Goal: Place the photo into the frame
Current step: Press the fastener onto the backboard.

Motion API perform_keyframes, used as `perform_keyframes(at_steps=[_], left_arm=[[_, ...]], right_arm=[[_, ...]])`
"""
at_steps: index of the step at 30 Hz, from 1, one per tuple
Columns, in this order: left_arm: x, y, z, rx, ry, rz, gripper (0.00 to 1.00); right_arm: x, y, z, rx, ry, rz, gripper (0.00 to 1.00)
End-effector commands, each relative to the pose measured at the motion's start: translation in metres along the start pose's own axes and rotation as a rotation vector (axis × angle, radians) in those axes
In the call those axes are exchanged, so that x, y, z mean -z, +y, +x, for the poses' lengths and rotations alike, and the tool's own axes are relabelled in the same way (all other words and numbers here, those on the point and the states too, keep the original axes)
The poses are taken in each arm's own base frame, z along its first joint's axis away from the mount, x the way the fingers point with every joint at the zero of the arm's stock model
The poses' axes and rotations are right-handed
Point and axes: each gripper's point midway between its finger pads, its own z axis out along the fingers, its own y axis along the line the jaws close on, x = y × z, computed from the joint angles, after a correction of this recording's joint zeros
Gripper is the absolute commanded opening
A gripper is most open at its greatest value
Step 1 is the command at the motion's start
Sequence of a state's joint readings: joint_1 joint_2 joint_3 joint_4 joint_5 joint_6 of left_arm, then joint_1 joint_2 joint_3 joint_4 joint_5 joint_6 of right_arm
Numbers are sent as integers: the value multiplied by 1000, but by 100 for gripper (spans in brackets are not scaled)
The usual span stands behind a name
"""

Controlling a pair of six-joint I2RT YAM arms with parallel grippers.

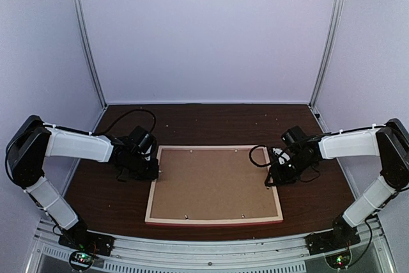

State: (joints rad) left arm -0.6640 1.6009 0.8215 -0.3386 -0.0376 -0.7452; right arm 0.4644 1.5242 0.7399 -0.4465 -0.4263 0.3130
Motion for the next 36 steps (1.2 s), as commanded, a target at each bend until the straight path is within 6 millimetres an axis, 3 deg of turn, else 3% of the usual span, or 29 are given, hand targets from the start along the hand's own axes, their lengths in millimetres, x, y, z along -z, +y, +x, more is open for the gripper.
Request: perform_keyframes(at_steps=[1,10,26,36], left_arm=[[-3,2,2,-47,14,-22,2],[-3,4,3,-47,16,-30,2],[0,5,0,-46,8,-39,2],[0,4,0,-44,9,-39,2]], right_arm=[[-10,-23,40,-52,139,81,44],[-9,-27,43,-59,150,98,38],[-16,-20,39,-42,173,37,14],[-11,-11,30,-45,144,3,31]])
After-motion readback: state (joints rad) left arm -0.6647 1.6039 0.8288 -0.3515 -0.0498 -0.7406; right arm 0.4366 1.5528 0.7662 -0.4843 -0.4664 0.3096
